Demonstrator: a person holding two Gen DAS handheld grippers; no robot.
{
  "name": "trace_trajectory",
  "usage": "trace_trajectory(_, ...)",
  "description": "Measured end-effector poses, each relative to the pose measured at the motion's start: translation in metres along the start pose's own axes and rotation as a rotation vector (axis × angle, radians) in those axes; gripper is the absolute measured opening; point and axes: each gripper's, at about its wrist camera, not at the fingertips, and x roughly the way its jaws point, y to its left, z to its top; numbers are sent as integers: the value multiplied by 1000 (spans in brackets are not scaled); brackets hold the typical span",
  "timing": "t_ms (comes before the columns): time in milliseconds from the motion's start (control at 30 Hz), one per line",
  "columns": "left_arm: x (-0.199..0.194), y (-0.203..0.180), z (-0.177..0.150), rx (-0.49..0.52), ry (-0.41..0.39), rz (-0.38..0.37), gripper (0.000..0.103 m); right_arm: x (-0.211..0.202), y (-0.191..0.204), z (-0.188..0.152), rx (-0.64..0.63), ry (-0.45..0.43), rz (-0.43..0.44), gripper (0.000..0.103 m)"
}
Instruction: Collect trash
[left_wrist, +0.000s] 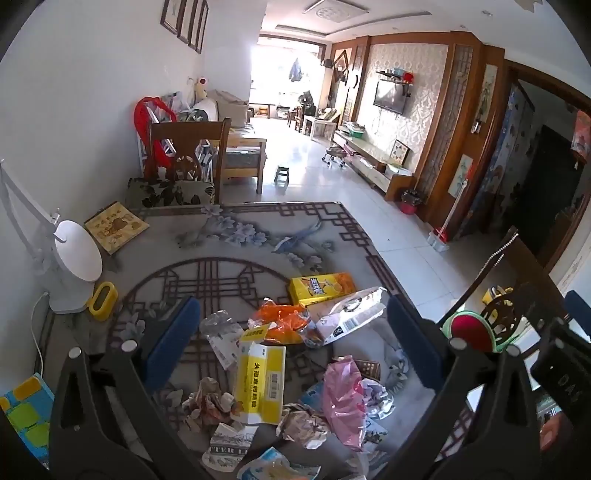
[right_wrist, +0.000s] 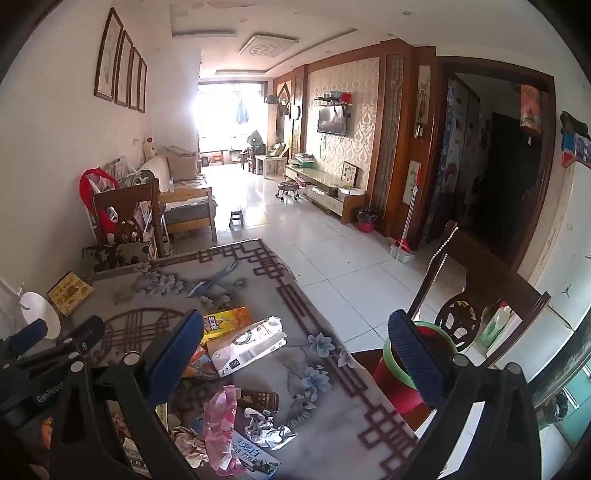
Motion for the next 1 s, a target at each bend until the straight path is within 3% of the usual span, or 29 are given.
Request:
trace_trajectory(733,1,4,2,-15,-11,9,99,5,10,4,-18,20,29,96)
trace_trajectory(1000,1,3,2,15,-41,54,99,5,10,5,-15,22,31,96)
